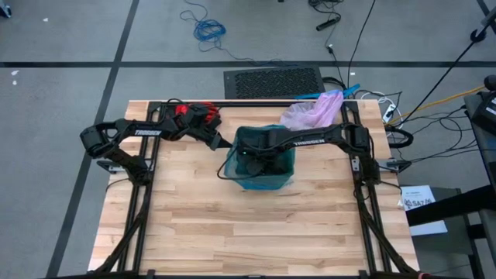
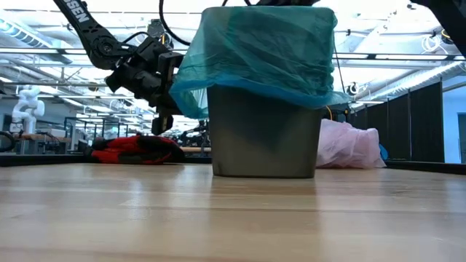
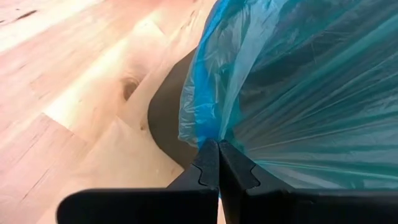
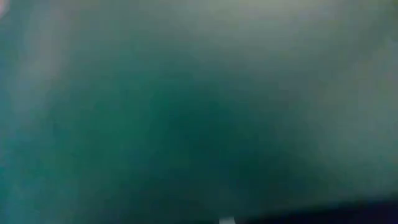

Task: Place trash/remove bag and relplace
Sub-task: Insert the new blue trash bag into the trash bin

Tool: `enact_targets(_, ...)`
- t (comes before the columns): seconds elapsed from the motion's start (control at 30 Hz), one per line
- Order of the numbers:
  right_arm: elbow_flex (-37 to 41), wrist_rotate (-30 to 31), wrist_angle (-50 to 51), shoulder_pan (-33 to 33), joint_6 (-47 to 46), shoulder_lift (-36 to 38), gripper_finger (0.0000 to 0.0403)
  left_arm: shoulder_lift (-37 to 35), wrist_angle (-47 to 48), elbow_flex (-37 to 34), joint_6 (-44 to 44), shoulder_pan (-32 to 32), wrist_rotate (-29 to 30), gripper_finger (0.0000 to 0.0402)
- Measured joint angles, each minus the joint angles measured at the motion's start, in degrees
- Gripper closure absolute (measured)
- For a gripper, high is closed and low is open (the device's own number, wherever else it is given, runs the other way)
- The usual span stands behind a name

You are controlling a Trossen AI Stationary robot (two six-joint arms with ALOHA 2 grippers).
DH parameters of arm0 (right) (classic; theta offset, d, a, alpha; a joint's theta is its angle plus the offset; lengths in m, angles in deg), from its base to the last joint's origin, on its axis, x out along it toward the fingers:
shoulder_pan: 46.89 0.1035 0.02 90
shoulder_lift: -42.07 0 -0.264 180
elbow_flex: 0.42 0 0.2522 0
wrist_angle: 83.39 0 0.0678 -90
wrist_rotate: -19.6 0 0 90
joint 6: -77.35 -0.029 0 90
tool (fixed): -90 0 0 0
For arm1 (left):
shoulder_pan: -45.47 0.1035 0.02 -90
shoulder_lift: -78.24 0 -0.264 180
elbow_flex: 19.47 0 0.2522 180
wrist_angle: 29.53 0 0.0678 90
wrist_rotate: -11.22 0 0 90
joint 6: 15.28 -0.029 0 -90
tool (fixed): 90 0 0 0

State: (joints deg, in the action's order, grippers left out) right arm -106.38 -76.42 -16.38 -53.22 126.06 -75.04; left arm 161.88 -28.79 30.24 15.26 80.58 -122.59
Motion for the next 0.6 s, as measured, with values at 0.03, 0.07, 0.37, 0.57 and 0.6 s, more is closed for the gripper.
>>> enact_targets(0.03,0.0,0.2,0.3,0.0,0.0,0.0,0.0403,0.0,0.1,0.0,0.0,0.0,0.0,0.0401)
enact_targets(0.07,0.0,0.4,0.7,0.0,-0.4,0.1,0.0403,0.0,0.1,0.0,0.0,0.0,0.2,0.0401)
enact_targets(0.37,-3.6,0.5,2.5,0.4,-3.1,4.0,0.0403,0.0,0.5,0.0,-0.1,0.0,0.9,0.0401)
enact_targets(0.57,-9.1,0.1,5.6,0.4,-3.1,4.0,0.0403,0.0,1.7,0.0,-1.1,0.0,1.0,0.0401)
enact_targets(0.6,-9.7,0.0,6.0,0.4,-3.2,4.0,0.0403,0.0,1.9,0.0,-1.2,0.0,1.1,0.0401)
